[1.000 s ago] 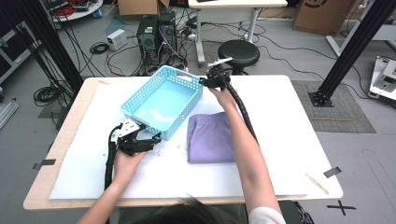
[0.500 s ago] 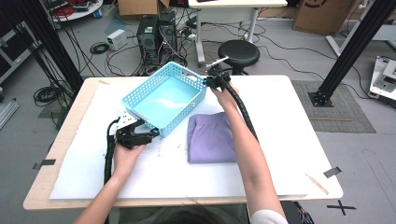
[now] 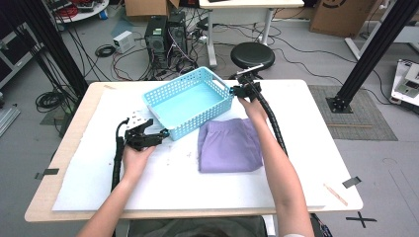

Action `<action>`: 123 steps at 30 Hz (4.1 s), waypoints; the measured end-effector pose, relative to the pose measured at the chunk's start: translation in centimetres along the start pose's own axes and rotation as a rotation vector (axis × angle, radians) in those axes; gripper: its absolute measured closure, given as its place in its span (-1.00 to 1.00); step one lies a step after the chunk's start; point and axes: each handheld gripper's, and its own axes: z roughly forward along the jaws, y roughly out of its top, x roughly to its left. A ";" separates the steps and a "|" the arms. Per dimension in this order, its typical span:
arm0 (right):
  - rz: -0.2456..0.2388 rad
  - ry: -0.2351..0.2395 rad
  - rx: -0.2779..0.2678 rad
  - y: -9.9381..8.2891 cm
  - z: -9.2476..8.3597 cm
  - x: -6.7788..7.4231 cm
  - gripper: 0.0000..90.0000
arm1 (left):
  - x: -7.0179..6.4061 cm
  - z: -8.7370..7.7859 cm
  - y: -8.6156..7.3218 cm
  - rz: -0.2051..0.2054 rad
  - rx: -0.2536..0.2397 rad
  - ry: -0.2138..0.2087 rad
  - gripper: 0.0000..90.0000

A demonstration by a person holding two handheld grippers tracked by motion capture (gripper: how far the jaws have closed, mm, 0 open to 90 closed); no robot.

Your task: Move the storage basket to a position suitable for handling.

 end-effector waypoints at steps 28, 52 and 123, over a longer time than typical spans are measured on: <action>-0.029 -0.010 -0.020 -0.8 -0.6 -1.2 0.73 | -1.3 3.6 2.1 0.052 -0.016 0.027 -0.21; 0.068 -0.003 -0.076 -5.7 -6.4 -5.7 1.00 | -1.9 10.6 4.9 0.063 -0.032 -0.103 -0.02; 0.125 -0.125 -0.278 -11.0 -12.3 -5.0 -0.19 | -4.2 4.3 4.3 0.155 -0.096 -0.127 -0.45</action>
